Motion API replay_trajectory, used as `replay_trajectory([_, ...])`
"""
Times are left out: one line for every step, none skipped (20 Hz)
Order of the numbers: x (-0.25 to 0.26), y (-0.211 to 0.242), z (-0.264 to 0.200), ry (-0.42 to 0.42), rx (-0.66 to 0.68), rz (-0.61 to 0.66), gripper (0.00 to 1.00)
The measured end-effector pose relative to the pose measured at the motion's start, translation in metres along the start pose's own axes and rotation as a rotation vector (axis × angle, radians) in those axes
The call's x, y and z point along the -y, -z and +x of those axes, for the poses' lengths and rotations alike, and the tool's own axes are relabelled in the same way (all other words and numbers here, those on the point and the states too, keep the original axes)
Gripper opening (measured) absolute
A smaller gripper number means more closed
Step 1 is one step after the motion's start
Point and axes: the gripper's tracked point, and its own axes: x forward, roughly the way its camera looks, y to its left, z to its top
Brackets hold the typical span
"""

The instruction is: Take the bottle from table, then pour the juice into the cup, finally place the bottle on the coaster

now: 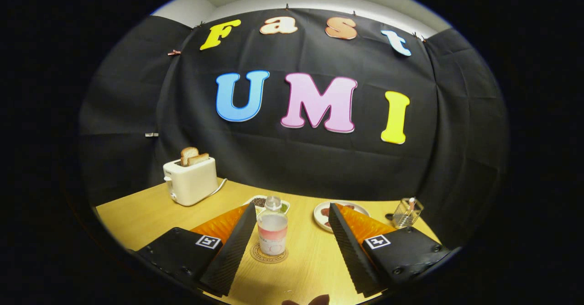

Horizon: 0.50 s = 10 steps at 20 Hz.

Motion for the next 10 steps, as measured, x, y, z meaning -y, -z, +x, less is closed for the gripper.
replay_trajectory([0.003, -0.014, -0.007, 0.008, 0.014, 0.008, 0.98])
replay_trajectory([0.006, -0.026, -0.014, 0.014, 0.021, 0.018, 0.98])
replay_trajectory([0.007, -0.039, -0.019, 0.019, 0.031, 0.026, 0.98])
replay_trajectory([0.009, -0.05, -0.025, 0.025, 0.042, 0.034, 0.98])
replay_trajectory([0.011, -0.061, -0.034, 0.033, 0.05, 0.037, 0.98])
replay_trajectory([0.014, -0.069, -0.042, 0.044, 0.06, 0.037, 0.98])
replay_trajectory([0.018, -0.076, -0.051, 0.055, 0.07, 0.032, 0.98])
replay_trajectory([0.021, -0.082, -0.06, 0.061, 0.084, 0.028, 0.98])
replay_trajectory([0.022, -0.087, -0.067, 0.064, 0.095, 0.019, 0.98])
replay_trajectory([0.026, -0.087, -0.075, 0.073, 0.096, 0.009, 0.98])
